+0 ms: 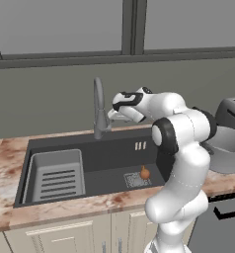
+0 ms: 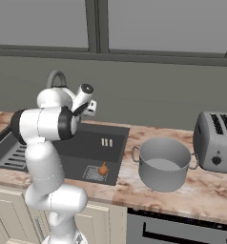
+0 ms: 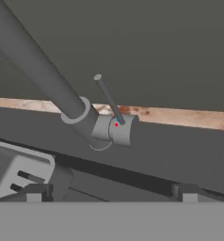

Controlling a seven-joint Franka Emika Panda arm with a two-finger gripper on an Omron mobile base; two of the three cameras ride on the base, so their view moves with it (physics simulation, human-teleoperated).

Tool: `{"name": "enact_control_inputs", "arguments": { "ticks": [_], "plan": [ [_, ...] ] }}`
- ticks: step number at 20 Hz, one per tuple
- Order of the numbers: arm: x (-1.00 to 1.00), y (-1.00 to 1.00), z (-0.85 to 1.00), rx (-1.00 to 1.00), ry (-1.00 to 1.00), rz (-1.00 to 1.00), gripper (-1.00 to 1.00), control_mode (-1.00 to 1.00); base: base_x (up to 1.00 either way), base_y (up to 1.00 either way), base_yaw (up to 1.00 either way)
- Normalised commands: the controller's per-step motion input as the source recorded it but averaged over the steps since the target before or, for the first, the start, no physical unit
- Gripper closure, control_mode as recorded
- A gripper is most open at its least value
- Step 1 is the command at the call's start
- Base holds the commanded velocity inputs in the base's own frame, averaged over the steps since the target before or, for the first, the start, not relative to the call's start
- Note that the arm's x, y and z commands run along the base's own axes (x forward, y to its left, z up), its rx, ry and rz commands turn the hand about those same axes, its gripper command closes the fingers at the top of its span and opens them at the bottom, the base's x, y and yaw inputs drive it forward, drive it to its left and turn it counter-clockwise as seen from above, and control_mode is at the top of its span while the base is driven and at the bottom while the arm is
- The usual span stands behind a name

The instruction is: Dump the onion from the pot into the sink. Then turn on the water and wash the onion. Then turn off the water and put the onion back in the pot.

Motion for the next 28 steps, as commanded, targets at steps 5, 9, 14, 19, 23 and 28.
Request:
{"name": "enact_control_inputs", "arguments": {
  "ticks": [5, 9, 14, 19, 23, 28],
  "plan": [
    [0.39, 0.07, -0.23, 0.03, 0.0, 0.0, -1.0, -1.0, 0.0, 0.0, 0.0],
    [0.38, 0.11, -0.14, 0.03, 0.0, 0.0, -1.0, -1.0, 0.0, 0.0, 0.0],
    [0.4, 0.16, -0.16, 0.03, 0.0, 0.0, -1.0, -1.0, 0.0, 0.0, 0.0],
    [0.38, 0.11, -0.24, 0.02, 0.0, 0.0, -1.0, -1.0, 0.0, 0.0, 0.0],
    [0.35, 0.08, -0.27, 0.02, 0.0, 0.0, -1.0, -1.0, 0.0, 0.0, 0.0],
    [0.33, 0.08, -0.24, 0.01, 0.0, 0.0, -1.0, -1.0, 0.0, 0.0, 0.0]
  ]
}}
